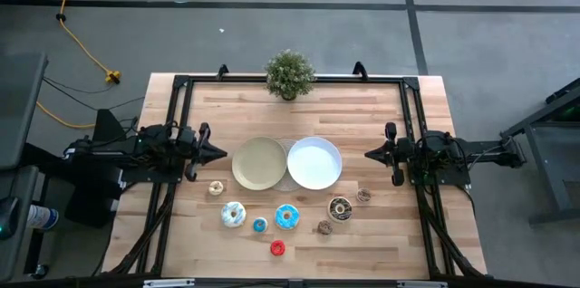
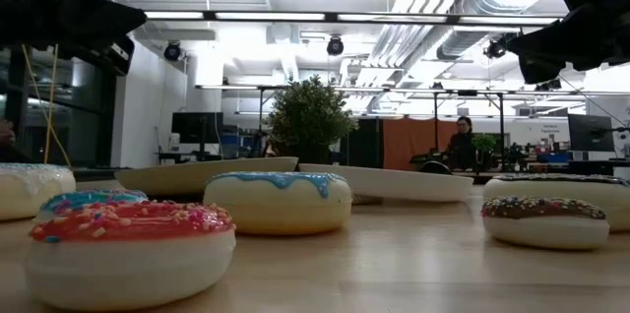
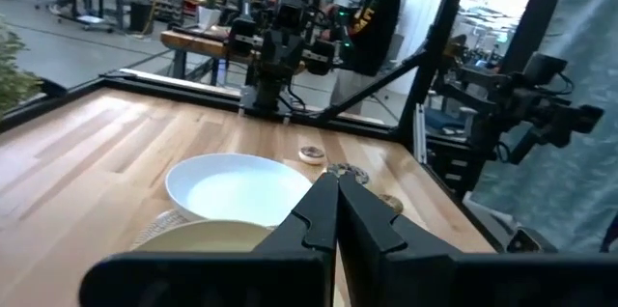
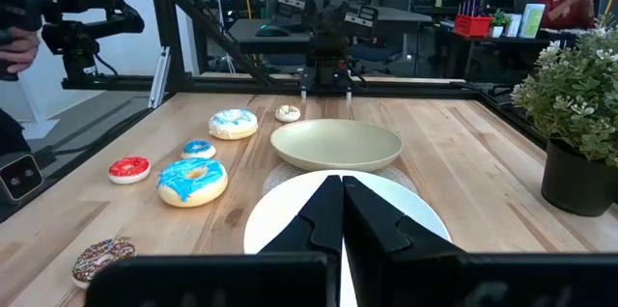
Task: Pick & Place donuts
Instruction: Put the small white donut on the brown plate
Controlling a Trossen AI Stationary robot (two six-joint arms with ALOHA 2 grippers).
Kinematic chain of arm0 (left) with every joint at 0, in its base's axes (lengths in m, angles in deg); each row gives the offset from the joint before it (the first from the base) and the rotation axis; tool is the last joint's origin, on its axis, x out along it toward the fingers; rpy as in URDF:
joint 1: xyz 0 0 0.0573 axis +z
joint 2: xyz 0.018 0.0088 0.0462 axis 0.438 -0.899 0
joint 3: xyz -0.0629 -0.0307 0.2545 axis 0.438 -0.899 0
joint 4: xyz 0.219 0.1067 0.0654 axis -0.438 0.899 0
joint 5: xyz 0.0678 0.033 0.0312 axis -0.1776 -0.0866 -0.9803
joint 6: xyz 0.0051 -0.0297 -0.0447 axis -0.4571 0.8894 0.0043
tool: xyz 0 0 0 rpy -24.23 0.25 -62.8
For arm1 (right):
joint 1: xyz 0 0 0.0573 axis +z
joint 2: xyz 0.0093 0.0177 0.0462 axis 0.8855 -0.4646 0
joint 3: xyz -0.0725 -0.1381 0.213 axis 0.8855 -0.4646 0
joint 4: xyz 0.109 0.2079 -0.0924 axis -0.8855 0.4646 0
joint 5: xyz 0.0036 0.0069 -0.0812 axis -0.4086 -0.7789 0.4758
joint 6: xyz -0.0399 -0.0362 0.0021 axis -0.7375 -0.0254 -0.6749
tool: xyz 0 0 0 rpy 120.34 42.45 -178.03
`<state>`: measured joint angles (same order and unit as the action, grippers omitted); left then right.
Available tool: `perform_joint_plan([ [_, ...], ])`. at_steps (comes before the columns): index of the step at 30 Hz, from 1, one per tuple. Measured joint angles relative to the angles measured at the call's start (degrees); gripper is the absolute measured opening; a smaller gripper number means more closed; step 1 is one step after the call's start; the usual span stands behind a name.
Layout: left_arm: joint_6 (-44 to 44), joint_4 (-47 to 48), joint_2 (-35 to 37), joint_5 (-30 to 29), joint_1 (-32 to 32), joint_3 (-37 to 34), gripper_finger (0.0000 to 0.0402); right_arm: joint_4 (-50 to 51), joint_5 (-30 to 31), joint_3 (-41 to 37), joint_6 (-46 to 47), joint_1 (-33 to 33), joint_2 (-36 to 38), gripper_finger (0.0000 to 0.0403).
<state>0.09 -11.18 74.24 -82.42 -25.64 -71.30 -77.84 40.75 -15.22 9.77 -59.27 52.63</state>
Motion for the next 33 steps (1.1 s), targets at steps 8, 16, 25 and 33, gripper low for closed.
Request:
perform_joint_plan([
  [8,1.3,0.0,0.0,1.7,0.0,0.0,0.0001,0.0,0.0,0.0,0.0,0.0,0.0,0.0001],
  [16,2.3,3.8,-0.1,1.1,0.0,3.8,0.0001,0.0,0.0,0.0,0.0,0.0,0.0,0.0000],
  [25,0.4,26.5,-6.5,-3.2,0.0,19.8,0.0001,0.0,0.0,0.0,0.0,0.0,0.0,0.0000],
  [33,1.1,39.6,-15.0,-3.0,0.0,28.9,0.0079,0.0,0.0,0.0,0.0,0.0,0.0,0.0001],
])
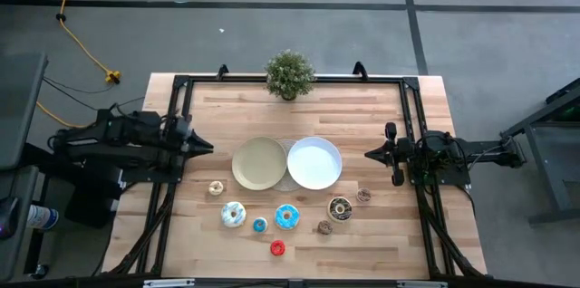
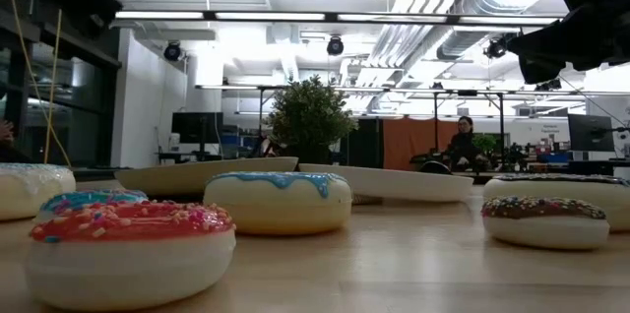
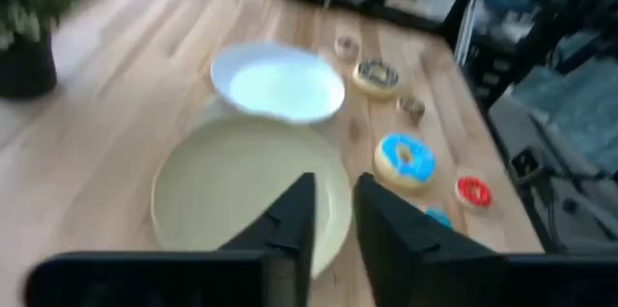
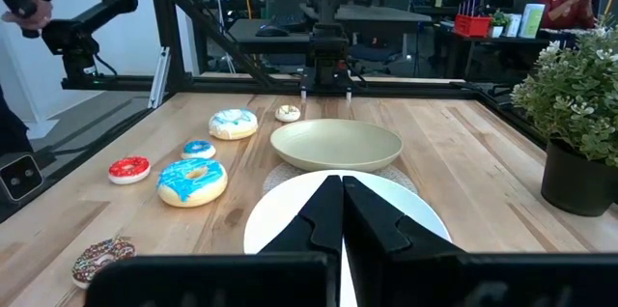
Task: Pick & Place donuts
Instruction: Put the small white donut on the brown plate
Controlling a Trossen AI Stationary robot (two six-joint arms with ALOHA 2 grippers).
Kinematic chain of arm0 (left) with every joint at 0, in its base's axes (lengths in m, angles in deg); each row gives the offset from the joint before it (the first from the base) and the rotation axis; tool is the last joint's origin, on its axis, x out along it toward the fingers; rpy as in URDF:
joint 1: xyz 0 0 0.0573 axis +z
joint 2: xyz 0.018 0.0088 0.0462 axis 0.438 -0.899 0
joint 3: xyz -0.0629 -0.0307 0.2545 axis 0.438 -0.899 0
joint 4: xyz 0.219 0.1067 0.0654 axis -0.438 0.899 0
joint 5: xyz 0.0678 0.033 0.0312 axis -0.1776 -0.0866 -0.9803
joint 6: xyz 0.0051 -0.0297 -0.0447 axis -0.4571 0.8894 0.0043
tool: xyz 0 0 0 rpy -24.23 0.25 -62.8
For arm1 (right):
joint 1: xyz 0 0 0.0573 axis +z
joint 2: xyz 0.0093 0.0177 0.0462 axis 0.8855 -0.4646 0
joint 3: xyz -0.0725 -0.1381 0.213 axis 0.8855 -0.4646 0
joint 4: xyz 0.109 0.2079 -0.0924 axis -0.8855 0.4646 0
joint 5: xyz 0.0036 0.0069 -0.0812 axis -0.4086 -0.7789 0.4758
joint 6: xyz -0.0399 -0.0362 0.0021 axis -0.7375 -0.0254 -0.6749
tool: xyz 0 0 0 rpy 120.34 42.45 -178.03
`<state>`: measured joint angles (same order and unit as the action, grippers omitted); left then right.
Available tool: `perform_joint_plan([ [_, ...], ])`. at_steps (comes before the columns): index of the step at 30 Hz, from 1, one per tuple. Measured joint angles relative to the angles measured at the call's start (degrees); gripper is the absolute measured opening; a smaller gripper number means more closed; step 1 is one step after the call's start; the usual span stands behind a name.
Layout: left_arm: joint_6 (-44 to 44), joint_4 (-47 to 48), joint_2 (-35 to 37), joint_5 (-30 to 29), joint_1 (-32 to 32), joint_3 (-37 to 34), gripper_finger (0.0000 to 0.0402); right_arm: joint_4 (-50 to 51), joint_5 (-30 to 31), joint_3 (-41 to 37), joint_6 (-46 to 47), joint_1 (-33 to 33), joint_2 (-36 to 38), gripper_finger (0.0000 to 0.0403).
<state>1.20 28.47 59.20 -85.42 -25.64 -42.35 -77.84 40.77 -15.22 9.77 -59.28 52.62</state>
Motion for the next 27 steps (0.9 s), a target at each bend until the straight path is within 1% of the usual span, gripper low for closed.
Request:
perform_joint_plan([
  [7,4.4,9.0,-6.7,0.9,0.0,3.7,0.0192,0.0,0.0,0.0,0.0,0.0,0.0,0.0000],
  [10,6.1,11.5,-10.4,3.1,0.0,4.7,0.0232,0.0,0.0,0.0,0.0,0.0,0.0,0.0000],
  [13,8.9,14.1,-15.3,6.0,0.0,5.3,0.0260,0.0,0.0,0.0,0.0,0.0,0.0,0.0000],
  [15,12.5,15.9,-18.8,6.9,0.0,5.4,0.0269,0.0,0.0,0.0,0.0,0.0,0.0,0.0000],
  [20,19.1,20.7,-28.9,6.3,0.0,5.4,0.0272,0.0,0.0,0.0,0.0,0.0,0.0,0.0000],
  [23,20.0,20.5,-33.5,6.3,-0.4,5.4,0.0272,0.0,0.0,0.0,0.0,0.0,0.0,0.0000],
  [27,21.6,20.0,-38.6,6.1,-3.0,5.9,0.0272,0.0,0.0,0.0,0.0,0.0,0.0,0.0000],
])
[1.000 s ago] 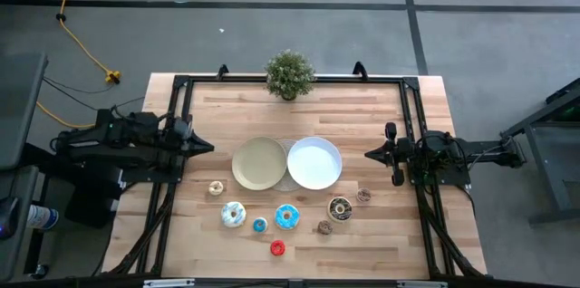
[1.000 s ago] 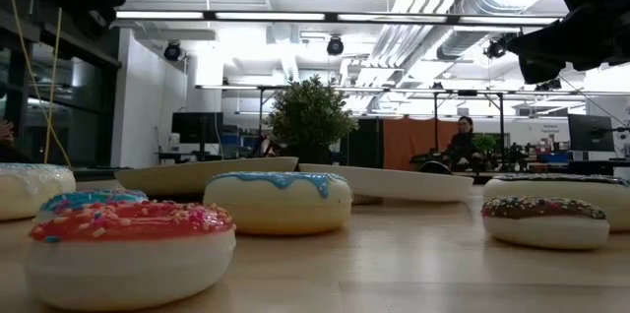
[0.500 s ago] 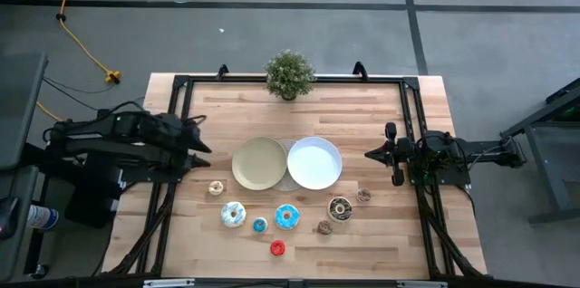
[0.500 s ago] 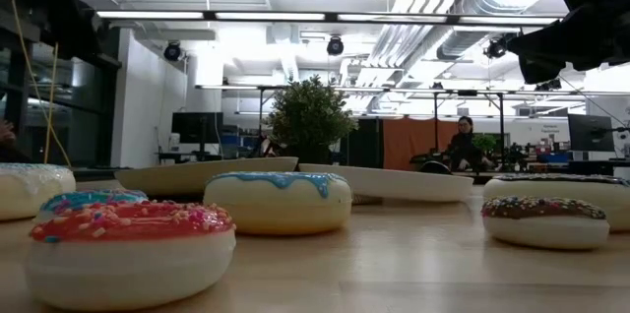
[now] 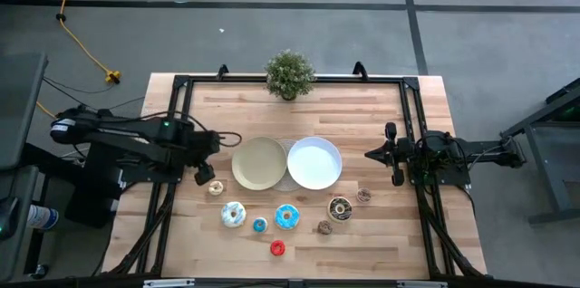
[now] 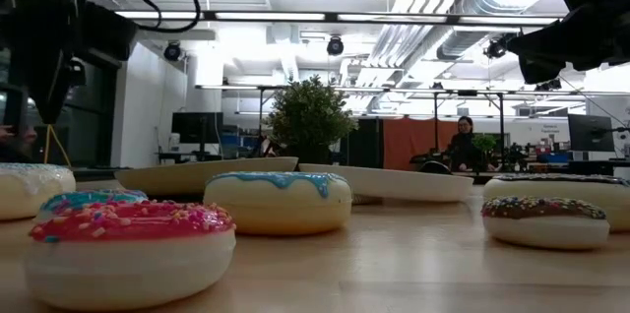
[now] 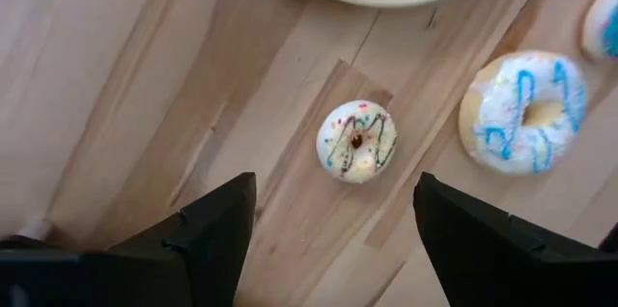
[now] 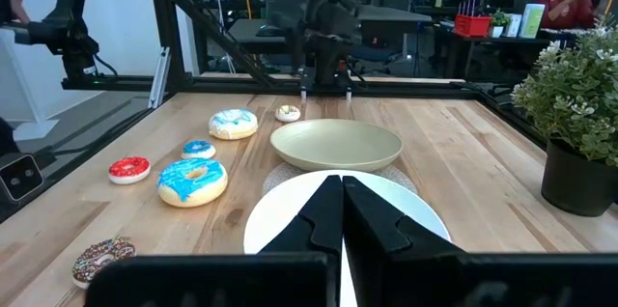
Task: Pick & Place donuts
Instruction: Put the small white donut on the brown plate
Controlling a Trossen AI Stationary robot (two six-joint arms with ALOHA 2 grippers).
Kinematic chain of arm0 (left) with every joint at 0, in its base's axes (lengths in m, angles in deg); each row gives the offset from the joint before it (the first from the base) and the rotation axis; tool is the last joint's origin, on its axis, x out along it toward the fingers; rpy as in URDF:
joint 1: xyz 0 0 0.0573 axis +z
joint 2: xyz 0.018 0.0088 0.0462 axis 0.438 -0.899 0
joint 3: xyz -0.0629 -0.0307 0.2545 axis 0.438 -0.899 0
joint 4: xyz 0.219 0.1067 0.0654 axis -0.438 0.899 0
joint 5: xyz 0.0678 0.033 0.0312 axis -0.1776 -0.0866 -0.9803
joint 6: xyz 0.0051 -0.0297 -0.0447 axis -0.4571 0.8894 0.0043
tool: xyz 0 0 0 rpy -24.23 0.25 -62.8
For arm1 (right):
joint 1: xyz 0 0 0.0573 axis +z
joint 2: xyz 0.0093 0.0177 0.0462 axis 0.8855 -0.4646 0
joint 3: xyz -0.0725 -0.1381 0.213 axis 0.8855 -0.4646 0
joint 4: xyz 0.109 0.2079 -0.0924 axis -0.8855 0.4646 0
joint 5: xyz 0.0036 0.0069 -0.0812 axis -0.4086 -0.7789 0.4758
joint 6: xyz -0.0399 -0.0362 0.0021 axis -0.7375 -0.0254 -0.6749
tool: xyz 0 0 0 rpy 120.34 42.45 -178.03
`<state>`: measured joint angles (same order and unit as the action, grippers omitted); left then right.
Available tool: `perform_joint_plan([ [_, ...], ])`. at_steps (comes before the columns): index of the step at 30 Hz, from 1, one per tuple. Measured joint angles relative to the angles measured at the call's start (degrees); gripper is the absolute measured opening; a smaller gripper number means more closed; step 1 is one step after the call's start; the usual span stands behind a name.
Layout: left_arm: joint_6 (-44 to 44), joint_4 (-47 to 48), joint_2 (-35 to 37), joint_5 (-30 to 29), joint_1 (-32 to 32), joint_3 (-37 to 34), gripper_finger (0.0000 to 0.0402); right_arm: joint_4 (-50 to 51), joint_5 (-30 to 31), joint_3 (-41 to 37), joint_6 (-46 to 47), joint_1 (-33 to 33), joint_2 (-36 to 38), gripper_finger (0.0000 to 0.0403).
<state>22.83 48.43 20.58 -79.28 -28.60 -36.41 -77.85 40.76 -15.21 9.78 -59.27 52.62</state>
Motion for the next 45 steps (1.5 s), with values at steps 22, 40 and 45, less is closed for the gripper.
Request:
perform_joint_plan([
  [22,0.2,-4.8,-23.0,-9.8,-19.1,7.1,0.0272,0.0,0.0,0.0,0.0,0.0,0.0,0.0001],
  [40,-7.0,-7.7,-28.3,-13.1,-19.6,6.6,0.0338,0.0,0.0,0.0,0.0,0.0,0.0,0.0000],
  [45,-6.8,-9.1,-28.4,-11.7,-19.6,4.9,0.0357,0.1,0.0,0.0,0.0,0.0,0.0,0.0000],
])
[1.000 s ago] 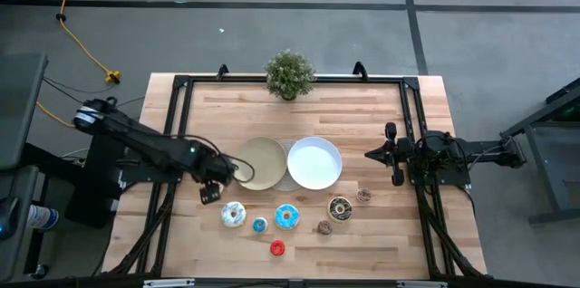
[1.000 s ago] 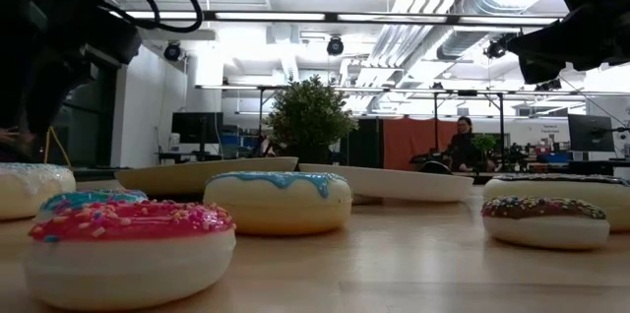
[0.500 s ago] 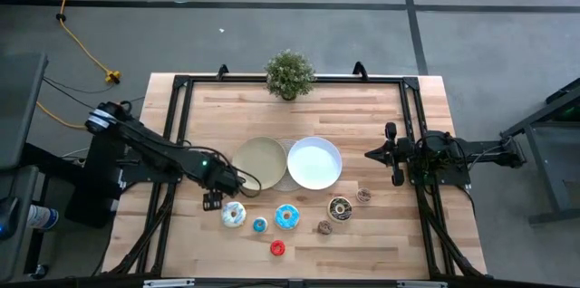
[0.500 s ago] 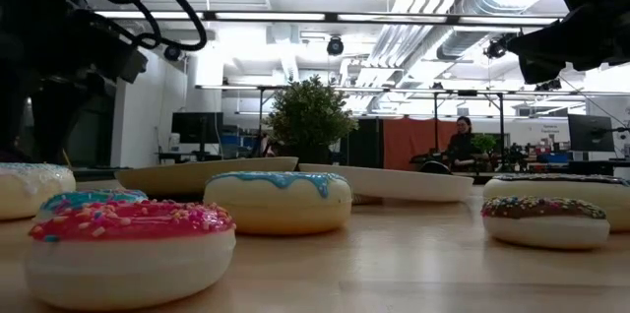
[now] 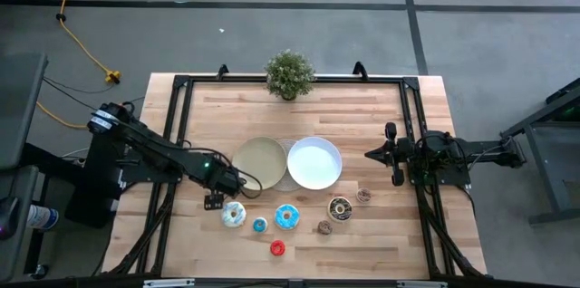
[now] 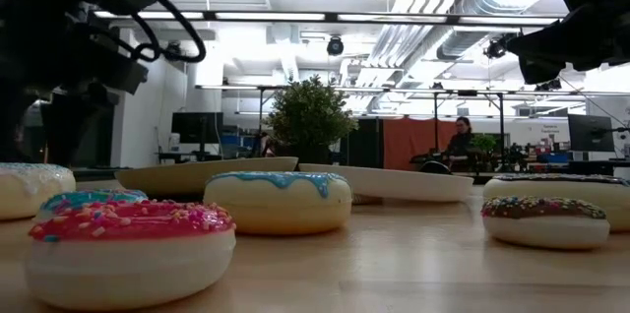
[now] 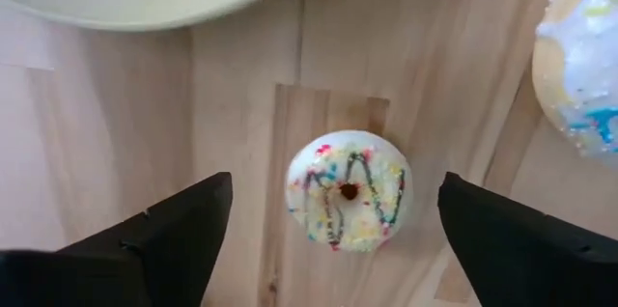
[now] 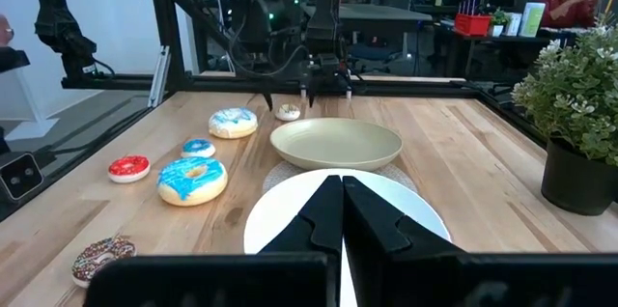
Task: Pick & Place donuts
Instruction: Put the small white donut on the brown plate
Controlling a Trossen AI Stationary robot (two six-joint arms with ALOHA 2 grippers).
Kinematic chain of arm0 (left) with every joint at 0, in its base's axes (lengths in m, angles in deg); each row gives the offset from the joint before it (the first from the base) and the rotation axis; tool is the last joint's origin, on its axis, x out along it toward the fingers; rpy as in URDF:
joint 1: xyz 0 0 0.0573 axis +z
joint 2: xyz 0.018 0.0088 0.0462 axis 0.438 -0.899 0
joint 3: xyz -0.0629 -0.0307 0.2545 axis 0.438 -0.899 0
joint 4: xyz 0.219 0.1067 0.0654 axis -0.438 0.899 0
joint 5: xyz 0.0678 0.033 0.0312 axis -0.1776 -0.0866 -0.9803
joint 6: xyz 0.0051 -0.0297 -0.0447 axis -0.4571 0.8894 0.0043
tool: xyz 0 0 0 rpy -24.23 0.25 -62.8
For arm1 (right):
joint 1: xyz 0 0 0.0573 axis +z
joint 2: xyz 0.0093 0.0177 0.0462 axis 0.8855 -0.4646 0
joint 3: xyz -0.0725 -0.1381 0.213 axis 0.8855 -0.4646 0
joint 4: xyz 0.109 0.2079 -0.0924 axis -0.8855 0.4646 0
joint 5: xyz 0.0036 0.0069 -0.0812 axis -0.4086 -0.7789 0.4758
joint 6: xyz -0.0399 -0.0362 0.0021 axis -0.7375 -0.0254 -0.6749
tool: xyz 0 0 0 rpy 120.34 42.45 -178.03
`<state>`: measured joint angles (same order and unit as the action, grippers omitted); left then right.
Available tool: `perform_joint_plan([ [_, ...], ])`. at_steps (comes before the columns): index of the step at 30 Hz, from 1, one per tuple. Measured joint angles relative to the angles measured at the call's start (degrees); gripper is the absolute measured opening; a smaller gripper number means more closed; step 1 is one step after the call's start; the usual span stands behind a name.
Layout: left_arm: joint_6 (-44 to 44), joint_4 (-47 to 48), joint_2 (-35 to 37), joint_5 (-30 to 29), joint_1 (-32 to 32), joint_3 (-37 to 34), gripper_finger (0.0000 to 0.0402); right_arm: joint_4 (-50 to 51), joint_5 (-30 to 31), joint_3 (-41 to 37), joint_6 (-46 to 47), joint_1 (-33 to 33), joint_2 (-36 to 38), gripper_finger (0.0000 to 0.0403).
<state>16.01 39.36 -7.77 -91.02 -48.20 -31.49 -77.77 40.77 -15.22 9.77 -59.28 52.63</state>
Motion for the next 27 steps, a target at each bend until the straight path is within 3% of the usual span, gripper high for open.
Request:
perform_joint_plan([
  [22,-1.6,-7.4,0.1,2.0,0.0,-5.2,0.0358,-0.1,0.0,0.0,0.0,0.0,0.0,0.0000],
  [27,-1.6,-7.5,-0.7,2.2,0.0,-5.1,0.0334,-0.1,0.0,0.0,0.0,0.0,0.0,0.0000],
])
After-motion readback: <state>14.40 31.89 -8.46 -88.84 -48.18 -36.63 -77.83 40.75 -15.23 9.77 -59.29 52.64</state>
